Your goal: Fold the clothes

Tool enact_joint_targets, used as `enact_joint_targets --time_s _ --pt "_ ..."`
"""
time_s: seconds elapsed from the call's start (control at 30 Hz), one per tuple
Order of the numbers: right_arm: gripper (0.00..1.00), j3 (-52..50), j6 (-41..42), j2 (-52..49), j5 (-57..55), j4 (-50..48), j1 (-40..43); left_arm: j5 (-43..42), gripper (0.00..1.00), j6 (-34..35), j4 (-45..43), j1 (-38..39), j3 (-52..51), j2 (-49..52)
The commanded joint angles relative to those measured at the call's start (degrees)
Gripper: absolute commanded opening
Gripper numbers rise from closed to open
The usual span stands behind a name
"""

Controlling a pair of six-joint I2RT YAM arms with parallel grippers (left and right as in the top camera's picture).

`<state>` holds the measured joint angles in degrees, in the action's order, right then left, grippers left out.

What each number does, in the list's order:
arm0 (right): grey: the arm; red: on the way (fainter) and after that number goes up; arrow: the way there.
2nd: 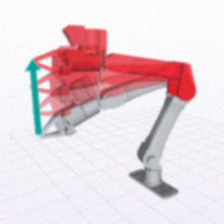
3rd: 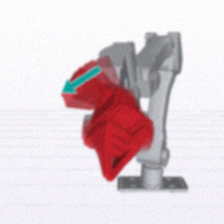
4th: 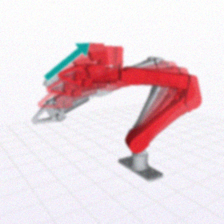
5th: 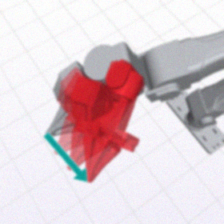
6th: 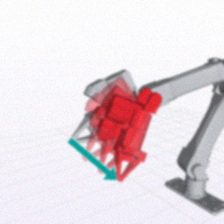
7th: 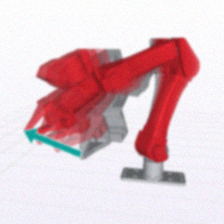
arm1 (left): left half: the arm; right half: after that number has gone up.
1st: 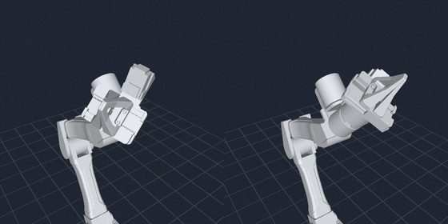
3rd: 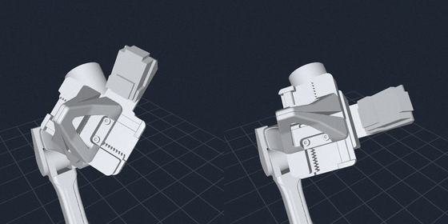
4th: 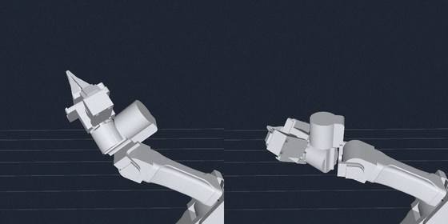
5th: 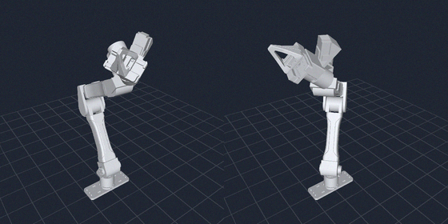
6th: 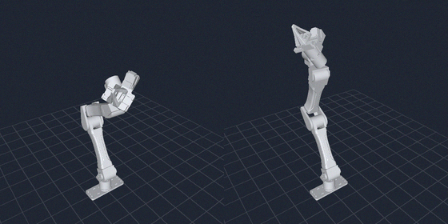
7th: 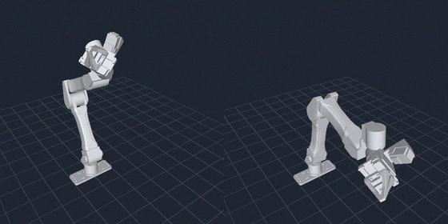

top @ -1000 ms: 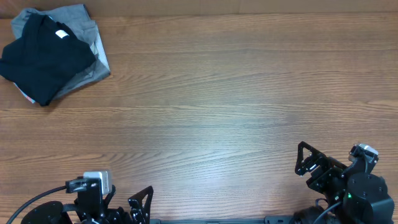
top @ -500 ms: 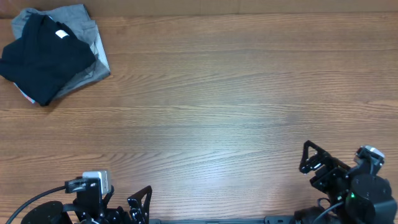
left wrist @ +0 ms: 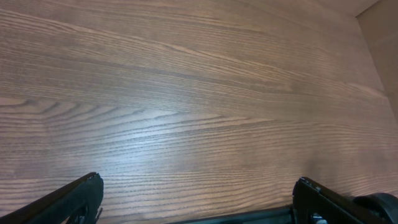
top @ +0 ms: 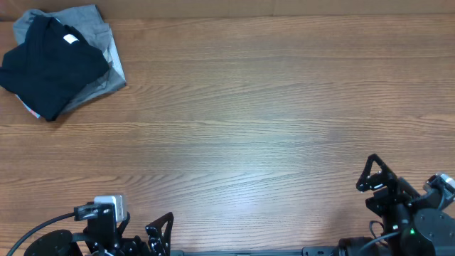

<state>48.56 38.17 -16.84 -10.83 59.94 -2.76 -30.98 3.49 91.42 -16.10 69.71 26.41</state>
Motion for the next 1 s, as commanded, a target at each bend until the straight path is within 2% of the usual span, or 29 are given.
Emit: enact_joint_targets --time_s 0.0,0.2,0.3,0.57,0.63,0.73,0.97 --pt "1.00 -6.4 -6.1 1.7 0.2 -4.8 0.3 0.4 1.00 0.8 0.1 0.4 -0.3 0.6" --pt "1.00 -21.7 -14.4 5.6 8.1 -25.1 0.3 0.4 1.00 0.8 0.0 0.4 -0.3 0.6" --pt "1.00 -29.4 -16.0 8.6 10.6 -35.2 0.3 0.4 1.00 0.8 0.0 0.4 -0.3 0.6" --pt "1.00 -42.1 -16.2 13.3 11.1 -52.2 0.3 0.4 1.00 0.8 0.1 0.4 -0.3 0.6" --pt "1.00 -44.5 -19.6 15.0 12.7 -56.0 0.3 0.4 1.00 0.8 0.1 0.4 -0.3 0.6" --pt "1.00 -47.5 -25.7 16.7 15.7 -60.2 0.3 0.4 1.00 0.8 0.0 0.4 -0.3 0.6" --pt "1.00 -48.1 -31.2 16.7 16.9 -59.6 0.9 0.4 1.00 0.8 0.1 0.4 -0.3 0.6"
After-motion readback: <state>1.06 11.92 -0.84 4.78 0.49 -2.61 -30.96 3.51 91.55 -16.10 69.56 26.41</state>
